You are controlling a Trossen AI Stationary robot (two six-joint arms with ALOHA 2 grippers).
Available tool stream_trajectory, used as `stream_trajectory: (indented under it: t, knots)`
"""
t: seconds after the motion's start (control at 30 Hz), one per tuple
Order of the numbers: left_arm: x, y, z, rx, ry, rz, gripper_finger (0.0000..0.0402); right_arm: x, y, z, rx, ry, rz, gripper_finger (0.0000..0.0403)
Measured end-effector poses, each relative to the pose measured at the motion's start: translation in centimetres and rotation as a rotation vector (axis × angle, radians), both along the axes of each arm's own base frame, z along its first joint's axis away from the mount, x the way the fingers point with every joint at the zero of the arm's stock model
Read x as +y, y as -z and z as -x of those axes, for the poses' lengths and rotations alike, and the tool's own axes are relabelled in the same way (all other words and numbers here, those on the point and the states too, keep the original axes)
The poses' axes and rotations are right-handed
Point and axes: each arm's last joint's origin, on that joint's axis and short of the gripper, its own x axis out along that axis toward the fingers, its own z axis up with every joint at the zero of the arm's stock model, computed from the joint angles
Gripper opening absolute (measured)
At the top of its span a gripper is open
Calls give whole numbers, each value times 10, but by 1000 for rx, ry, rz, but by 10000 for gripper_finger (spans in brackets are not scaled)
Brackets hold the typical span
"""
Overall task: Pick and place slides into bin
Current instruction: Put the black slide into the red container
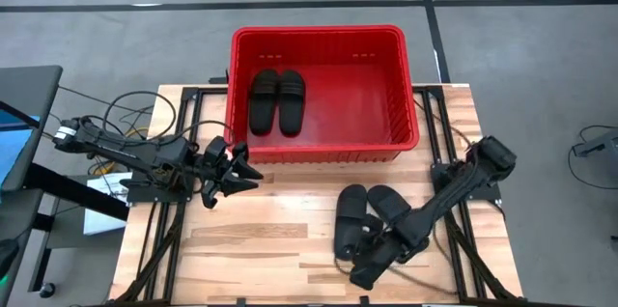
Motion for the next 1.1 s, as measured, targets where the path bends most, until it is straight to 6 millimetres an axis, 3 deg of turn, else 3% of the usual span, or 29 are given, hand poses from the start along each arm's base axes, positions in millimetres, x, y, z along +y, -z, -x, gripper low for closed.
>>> stream_trajectory:
  t: [0.33,0.57,0.93,1.1]
  knots:
    - [-1,1,0,7,25,-6,125,23,-2,-26,169,-104,156,102]
    - [-1,1,0,12,25,-7,125,32,15,-42,248,-190,125,102]
    - [-1,1,0,13,25,-7,125,23,23,-48,288,-159,142,103]
    - [-1,1,0,12,24,-7,125,22,22,-50,275,-180,145,129]
